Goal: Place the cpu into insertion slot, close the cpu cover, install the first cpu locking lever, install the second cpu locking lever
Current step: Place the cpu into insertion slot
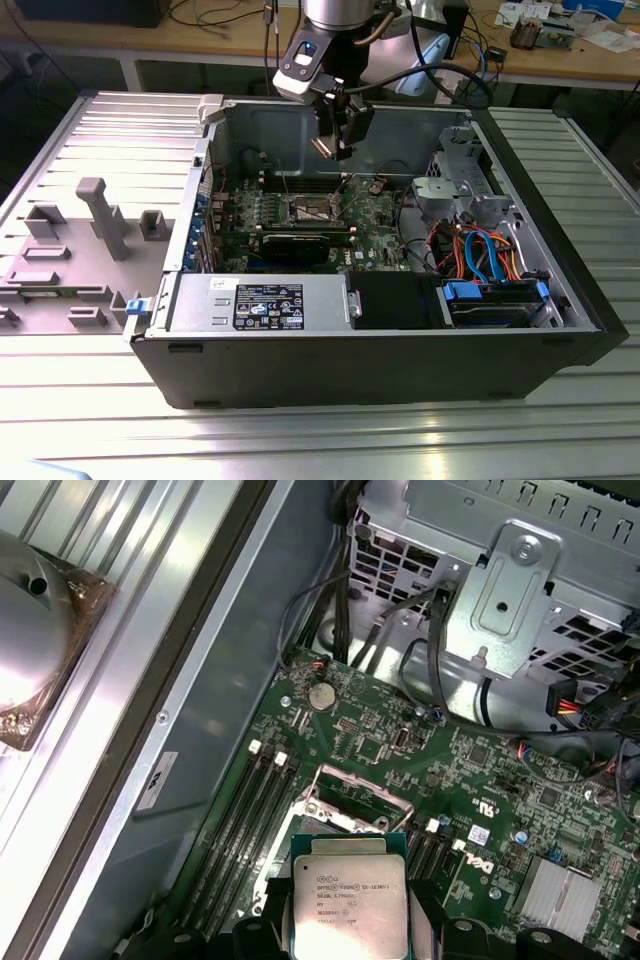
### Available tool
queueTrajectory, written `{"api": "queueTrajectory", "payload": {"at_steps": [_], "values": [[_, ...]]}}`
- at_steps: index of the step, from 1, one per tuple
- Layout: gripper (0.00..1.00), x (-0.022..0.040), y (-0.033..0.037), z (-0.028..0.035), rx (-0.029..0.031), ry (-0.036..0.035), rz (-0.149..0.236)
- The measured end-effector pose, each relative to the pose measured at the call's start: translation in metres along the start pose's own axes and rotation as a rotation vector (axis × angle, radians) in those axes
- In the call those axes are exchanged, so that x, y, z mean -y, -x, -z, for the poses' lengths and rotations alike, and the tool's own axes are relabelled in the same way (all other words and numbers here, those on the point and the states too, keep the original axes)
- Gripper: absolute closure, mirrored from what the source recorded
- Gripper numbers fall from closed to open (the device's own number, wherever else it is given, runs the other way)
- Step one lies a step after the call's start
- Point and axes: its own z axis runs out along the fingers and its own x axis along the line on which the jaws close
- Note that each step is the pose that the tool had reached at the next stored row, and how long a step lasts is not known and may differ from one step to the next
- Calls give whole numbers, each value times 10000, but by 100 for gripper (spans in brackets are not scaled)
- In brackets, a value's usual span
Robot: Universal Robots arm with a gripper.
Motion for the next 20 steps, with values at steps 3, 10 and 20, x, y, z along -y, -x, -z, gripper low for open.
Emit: {"api": "queueTrajectory", "payload": {"at_steps": [3, 10, 20], "values": [[45, 0, 0, -1, 4, 1, -47], [45, 0, 0, -1, 13, 3, -160], [45, 0, 0, -3, 26, 5, -317]]}}
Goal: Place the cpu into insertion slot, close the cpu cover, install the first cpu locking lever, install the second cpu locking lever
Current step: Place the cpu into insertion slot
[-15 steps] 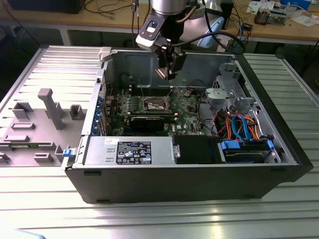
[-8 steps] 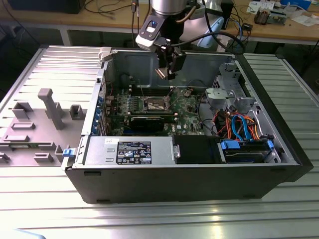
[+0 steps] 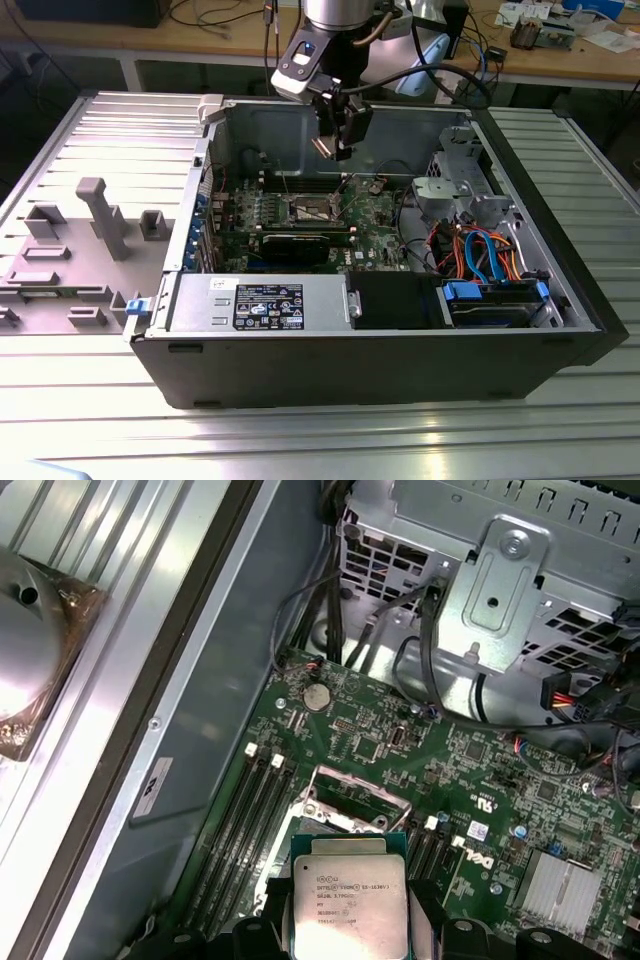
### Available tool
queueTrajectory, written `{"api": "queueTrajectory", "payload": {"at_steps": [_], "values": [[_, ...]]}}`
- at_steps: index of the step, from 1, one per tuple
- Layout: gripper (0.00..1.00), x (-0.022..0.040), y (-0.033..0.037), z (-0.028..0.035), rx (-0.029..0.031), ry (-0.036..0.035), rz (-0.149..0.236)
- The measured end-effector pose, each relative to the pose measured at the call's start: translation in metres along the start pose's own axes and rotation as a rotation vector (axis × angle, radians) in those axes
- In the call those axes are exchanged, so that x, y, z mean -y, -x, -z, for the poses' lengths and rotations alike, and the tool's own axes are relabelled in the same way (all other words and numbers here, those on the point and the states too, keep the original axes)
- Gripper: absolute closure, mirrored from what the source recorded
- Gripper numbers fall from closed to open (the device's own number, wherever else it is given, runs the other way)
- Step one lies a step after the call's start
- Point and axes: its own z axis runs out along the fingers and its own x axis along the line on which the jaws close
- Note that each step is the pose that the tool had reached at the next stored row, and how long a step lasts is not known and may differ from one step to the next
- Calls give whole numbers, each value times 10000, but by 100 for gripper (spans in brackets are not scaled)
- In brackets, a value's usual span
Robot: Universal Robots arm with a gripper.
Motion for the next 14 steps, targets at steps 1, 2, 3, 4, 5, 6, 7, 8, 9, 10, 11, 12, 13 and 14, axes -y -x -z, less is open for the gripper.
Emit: {"api": "queueTrajectory", "payload": {"at_steps": [1, 2, 3, 4, 5, 6, 7, 8, 9, 10, 11, 12, 13, 14], "values": [[45, 0, 0, 0, 1, 1, -17], [45, 0, 0, 0, 2, 1, -28], [45, 0, 0, -1, 4, 1, -50], [45, 0, 0, -1, 5, 1, -63], [45, 0, 0, -1, 7, 1, -74], [45, 0, 0, -1, 8, 1, -90], [45, 0, 0, -1, 8, 2, -101], [45, 0, 0, -1, 10, 2, -118], [45, 0, 0, -2, 11, 2, -130], [45, 0, 0, -2, 12, 3, -144], [45, 0, 0, -2, 14, 3, -165], [45, 0, 0, -2, 15, 3, -174], [45, 0, 0, -2, 16, 3, -186], [45, 0, 0, -2, 17, 4, -201]]}}
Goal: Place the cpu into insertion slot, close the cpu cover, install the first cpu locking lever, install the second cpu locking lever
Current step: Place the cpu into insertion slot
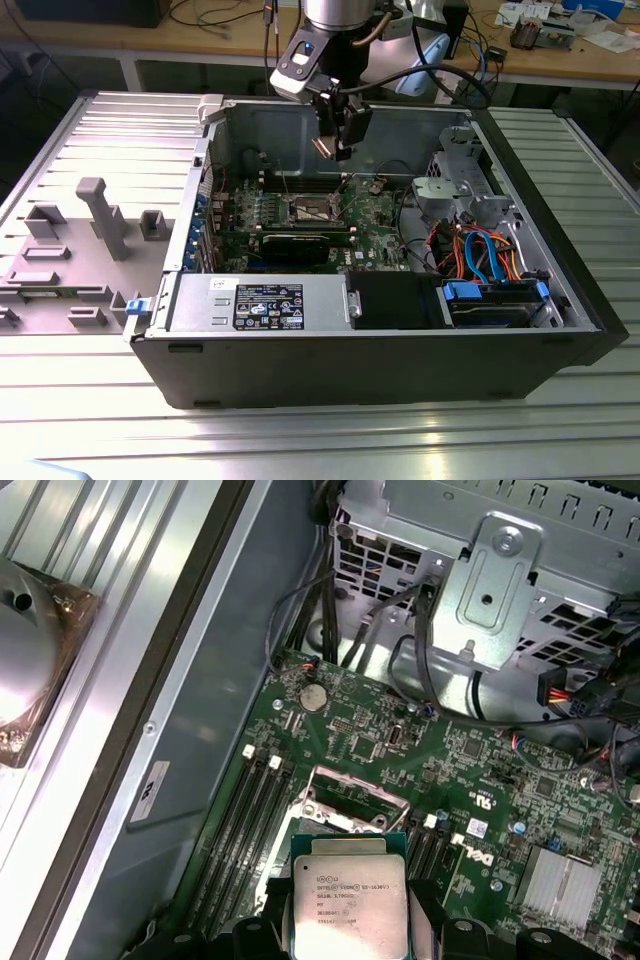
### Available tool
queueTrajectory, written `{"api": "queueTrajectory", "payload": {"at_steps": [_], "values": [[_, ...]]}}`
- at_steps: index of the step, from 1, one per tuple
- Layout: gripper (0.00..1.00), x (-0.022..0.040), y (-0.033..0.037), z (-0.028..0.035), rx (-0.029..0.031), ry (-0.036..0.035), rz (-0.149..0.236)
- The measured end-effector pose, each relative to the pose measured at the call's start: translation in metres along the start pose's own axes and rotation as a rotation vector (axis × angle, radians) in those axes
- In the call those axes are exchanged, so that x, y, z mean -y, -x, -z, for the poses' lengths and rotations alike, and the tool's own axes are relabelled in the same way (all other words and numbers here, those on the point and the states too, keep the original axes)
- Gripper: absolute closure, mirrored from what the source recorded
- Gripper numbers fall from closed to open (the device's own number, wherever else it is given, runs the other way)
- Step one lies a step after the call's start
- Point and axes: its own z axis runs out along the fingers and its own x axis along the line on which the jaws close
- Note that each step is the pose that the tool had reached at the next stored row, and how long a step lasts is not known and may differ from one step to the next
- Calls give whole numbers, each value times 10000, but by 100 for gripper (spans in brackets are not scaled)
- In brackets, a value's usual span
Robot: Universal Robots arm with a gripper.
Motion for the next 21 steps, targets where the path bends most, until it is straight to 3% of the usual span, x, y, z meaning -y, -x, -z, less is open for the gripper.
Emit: {"api": "queueTrajectory", "payload": {"at_steps": [21], "values": [[45, 0, 0, -2, 24, 4, -279]]}}
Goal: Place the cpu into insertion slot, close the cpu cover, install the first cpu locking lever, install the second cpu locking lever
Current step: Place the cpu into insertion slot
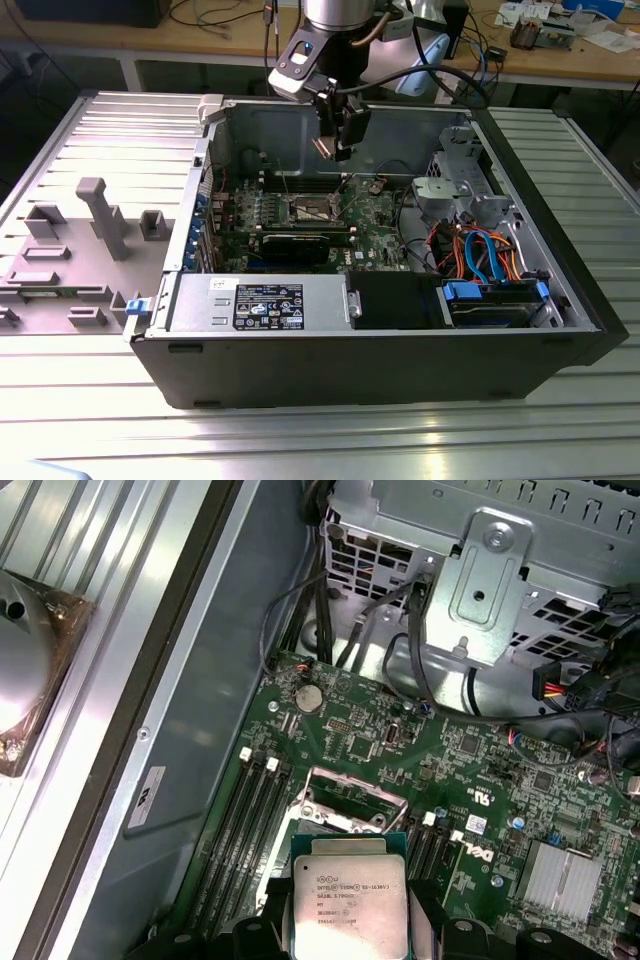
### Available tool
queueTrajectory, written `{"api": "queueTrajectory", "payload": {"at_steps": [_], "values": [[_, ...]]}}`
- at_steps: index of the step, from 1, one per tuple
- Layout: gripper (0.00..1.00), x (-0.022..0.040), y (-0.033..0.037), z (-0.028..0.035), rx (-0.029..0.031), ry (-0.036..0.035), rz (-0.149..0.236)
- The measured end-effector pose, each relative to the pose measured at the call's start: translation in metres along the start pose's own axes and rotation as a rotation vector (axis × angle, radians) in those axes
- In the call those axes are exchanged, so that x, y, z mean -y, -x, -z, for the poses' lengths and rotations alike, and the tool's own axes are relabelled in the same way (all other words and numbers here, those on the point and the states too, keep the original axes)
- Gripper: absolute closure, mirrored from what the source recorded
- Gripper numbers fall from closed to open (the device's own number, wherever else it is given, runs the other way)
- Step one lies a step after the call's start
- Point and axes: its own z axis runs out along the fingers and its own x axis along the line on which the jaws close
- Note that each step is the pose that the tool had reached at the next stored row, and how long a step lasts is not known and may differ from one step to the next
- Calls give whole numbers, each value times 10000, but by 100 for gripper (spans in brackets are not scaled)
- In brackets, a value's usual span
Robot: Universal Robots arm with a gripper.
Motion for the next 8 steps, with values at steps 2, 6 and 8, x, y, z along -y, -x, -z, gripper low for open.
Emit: {"api": "queueTrajectory", "payload": {"at_steps": [2, 6, 8], "values": [[45, 0, 0, 0, 2, 1, -32], [45, 0, 0, -1, 17, 2, -182], [45, 0, 0, -1, 23, 2, -236]]}}
